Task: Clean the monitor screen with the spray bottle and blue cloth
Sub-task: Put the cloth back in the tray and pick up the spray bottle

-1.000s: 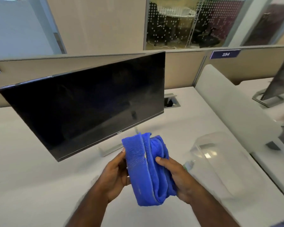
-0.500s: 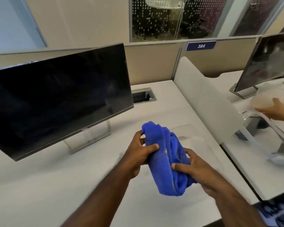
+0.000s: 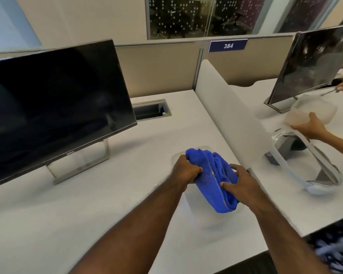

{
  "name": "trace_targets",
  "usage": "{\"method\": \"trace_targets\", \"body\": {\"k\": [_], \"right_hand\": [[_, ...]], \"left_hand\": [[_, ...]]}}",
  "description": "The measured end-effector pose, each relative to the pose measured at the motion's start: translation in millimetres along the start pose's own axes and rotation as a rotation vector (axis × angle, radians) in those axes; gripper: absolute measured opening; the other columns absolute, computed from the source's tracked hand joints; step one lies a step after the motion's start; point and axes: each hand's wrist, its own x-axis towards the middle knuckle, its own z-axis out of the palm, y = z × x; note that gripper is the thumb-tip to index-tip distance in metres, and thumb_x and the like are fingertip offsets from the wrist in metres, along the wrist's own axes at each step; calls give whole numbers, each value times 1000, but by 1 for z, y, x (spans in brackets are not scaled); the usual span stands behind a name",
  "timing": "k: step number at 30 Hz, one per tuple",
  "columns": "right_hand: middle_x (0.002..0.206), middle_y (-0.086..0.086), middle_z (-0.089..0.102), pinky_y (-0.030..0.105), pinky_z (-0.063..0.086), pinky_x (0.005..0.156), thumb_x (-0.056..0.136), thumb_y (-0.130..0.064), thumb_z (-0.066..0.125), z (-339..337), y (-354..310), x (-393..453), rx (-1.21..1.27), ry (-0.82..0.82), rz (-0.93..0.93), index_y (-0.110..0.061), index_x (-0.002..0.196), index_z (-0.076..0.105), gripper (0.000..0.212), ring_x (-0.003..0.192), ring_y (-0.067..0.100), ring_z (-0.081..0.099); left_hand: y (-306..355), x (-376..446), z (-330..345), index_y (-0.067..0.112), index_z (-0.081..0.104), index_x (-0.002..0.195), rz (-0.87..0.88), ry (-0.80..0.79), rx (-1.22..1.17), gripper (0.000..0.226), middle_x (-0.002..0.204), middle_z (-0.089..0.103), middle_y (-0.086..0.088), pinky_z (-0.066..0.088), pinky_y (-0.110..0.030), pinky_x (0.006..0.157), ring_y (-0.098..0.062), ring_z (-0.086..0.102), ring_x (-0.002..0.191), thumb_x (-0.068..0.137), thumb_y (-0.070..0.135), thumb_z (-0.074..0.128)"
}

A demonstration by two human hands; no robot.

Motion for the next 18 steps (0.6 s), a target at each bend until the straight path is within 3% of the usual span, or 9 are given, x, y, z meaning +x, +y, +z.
{"method": "trace_targets", "body": {"k": [2,6,9,11,14,16,18], "right_hand": [[125,6,56,43,57,83,80,-16,72,8,1,-1,-132,36,-57,-22,140,43,67,99,23,64],[118,0,45,36,54,66,87,-24,60,22,-3,-11,-422,104,-142,-30,137,40,55,87,21,61],[121,0,48,29,48,65,91,-31,56,31,-4,-15,-712,171,-191,-28,145,33,59,102,20,54],[125,0,50,26,49,69,93,-33,53,36,-4,-16,-854,228,-232,-25,148,32,59,107,19,49],[129,2,53,29,51,75,92,-28,53,38,-8,-17,-890,271,-296,-21,142,43,52,107,22,50],[127,6,57,33,51,73,87,-15,57,41,-15,-21,-808,286,-342,-15,134,54,47,103,27,54],[127,9,60,37,52,75,82,-6,61,48,-24,-26,-715,297,-405,-12,129,59,47,101,30,57]], "left_hand": [[-4,6,6,24,54,87,-26,10,79,28,99,66,-9,58,-54,83,-32,66,100,80,-3,59],[-4,11,10,5,61,109,-94,22,220,28,106,68,-17,59,-46,85,-32,67,97,81,3,57],[5,7,6,7,56,90,-124,58,327,6,79,59,-9,52,-31,65,-24,59,73,84,8,54],[14,3,0,12,48,83,-144,83,363,7,75,51,-4,42,-25,57,-18,51,67,86,13,54],[26,-3,-13,15,43,77,-126,79,341,17,84,51,-2,52,-31,72,-23,59,82,86,18,58],[34,-11,-29,16,55,99,-69,72,272,17,97,54,3,56,-39,91,-23,61,98,85,21,62],[36,-18,-53,20,56,130,16,95,235,47,121,60,2,55,-41,95,-19,62,104,84,22,64]]}}
